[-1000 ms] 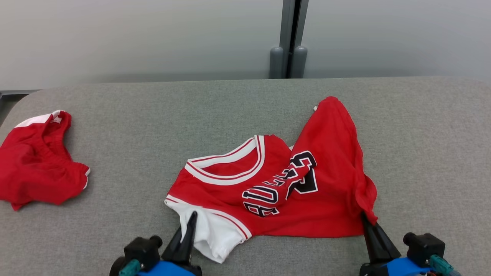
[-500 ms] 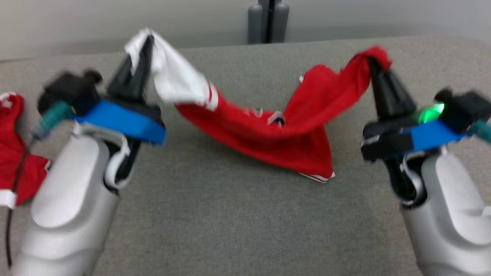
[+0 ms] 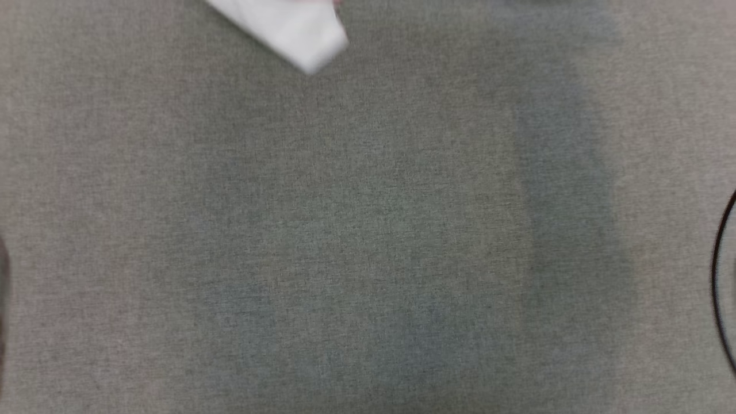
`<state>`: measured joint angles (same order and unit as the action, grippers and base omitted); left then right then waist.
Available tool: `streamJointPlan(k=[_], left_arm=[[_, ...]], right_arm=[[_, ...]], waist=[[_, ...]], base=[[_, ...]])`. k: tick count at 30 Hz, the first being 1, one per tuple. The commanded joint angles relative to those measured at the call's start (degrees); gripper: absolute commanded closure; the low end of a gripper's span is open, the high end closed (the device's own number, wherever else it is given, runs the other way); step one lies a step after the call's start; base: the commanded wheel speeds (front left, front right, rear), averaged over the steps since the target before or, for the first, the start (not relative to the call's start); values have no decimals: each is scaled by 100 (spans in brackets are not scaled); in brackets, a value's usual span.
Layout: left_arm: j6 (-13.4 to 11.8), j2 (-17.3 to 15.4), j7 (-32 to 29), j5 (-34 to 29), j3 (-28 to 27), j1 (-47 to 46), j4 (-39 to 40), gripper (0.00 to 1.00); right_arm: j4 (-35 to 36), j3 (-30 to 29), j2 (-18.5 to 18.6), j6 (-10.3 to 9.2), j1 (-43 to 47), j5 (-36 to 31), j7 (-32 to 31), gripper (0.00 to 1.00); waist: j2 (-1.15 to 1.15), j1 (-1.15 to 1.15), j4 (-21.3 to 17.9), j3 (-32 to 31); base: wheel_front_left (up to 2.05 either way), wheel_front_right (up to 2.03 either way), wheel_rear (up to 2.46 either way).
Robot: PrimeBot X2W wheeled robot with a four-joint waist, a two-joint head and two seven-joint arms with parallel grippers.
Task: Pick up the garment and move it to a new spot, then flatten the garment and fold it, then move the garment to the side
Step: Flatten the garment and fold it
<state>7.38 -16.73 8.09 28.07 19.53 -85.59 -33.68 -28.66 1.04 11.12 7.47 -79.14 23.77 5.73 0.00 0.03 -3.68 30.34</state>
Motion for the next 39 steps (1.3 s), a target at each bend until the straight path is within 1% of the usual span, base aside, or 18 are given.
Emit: streamJointPlan(k=[1, 6, 10, 13, 16, 19, 22, 26, 29, 35, 39], left_arm=[[11, 25, 76, 20, 51, -428, -215, 100], [11, 69, 243, 65, 378, -1196, -737, 100], [10, 114, 367, 170, 530, -1411, -940, 100], [10, 183, 465, 290, 689, -1277, -1056, 100], [10, 182, 567, 416, 781, -909, -1142, 100], [10, 171, 672, 522, 742, -383, -1131, 100], [-12, 159, 711, 541, 653, 352, -981, 100], [-228, 143, 714, 347, 447, 1647, -265, 100], [-309, 144, 716, 281, 276, 2628, 255, 100], [-504, 294, 717, 148, -75, 4605, 1221, 100], [-596, 431, 718, 111, -254, 5790, 1708, 100]], right_arm=[[-279, 13, 82, 4, -462, -4, 62, 100], [-1126, 58, 262, 4, -1302, -85, 243, 100], [-1529, 154, 323, 4, -1538, -71, 382, 100], [-1848, 229, 365, 4, -1529, 52, 503, 100], [-2029, 391, 381, 4, -1221, 155, 657, 100], [-2033, 482, 365, 4, -786, 359, 795, 100], [-1845, 573, 321, 4, -120, 588, 887, 100], [-1416, 652, 329, 4, 1014, 804, 942, 100], [-1057, 628, 304, 4, 1927, 971, 946, 100], [-252, 432, 215, 4, 3832, 1206, 950, 100], [139, 339, 71, 4, 4967, 1307, 950, 100]], waist=[[0, -3, 43, 140], [0, -3, 43, 265], [0, -3, 80, 309], [0, -3, 125, 359], [0, -3, 163, 397], [0, -3, 179, 402], [0, -3, 173, 363], [0, -3, 190, 183], [0, -3, 225, -42], [0, -3, 296, -604], [0, -3, 332, -972]], base=[[0, 0, 0], [0, 0, 0], [0, 0, 0], [0, 0, 0], [0, 0, 0], [0, 0, 0], [0, 0, 0], [0, 0, 0], [0, 0, 0], [0, 0, 0], [0, 0, 0]])
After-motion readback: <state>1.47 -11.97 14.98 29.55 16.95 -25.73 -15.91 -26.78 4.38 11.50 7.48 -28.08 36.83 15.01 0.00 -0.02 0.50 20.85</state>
